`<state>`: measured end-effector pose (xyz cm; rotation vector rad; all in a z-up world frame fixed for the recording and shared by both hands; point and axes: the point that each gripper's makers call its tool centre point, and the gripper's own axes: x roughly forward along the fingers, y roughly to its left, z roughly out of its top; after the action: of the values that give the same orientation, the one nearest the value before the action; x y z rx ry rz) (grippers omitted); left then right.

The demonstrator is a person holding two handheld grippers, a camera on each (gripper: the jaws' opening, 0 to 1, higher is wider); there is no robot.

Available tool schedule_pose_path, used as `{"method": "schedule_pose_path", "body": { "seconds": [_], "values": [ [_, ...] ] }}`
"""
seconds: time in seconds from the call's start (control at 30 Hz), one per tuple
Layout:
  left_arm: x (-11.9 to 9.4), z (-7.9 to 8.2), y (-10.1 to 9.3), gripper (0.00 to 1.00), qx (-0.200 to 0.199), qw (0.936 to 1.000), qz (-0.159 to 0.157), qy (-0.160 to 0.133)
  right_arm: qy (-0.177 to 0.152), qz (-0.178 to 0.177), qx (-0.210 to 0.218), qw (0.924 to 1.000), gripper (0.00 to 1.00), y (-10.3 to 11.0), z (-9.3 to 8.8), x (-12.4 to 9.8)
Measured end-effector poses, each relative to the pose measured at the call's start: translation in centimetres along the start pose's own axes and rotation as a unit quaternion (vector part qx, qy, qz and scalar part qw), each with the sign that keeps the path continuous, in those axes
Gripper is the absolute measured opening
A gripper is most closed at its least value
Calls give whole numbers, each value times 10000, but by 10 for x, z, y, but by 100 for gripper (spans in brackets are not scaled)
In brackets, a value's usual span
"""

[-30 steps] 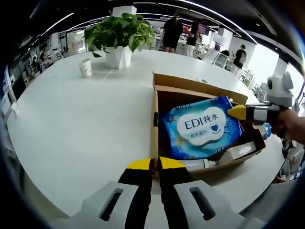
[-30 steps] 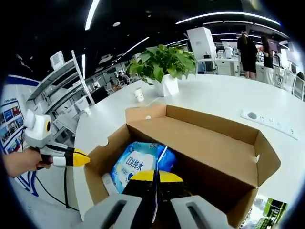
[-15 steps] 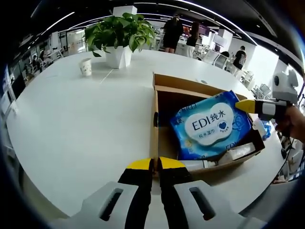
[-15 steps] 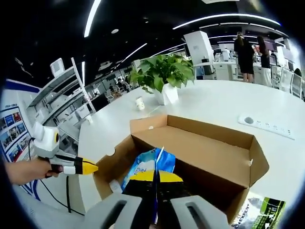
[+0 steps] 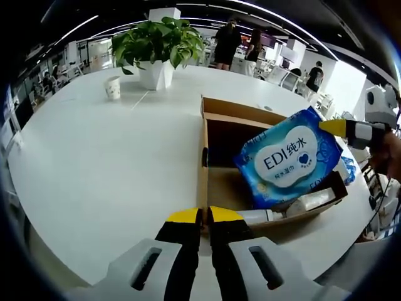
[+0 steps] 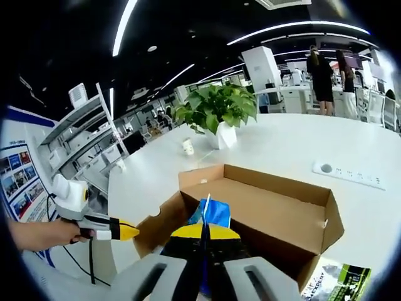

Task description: Operate the shoe box by opening the lid, removing the specified soft item, and placing it in the target area until the item is outside and the box remains undamaged.

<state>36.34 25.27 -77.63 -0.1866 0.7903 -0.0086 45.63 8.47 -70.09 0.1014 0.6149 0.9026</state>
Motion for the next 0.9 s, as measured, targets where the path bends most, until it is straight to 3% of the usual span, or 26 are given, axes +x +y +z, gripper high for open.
{"method": "schedule_pose_path", "body": {
  "seconds": [0.3,0.9],
  "values": [
    [1,1,1,2,-1,10000,-11,-6,-166,44,0,9999,0,7,13,-10],
    [-8,-1,-9,2,-33,10000,-29,-22,-499,34,88,9987,0,2,37,-42]
  ]
}}
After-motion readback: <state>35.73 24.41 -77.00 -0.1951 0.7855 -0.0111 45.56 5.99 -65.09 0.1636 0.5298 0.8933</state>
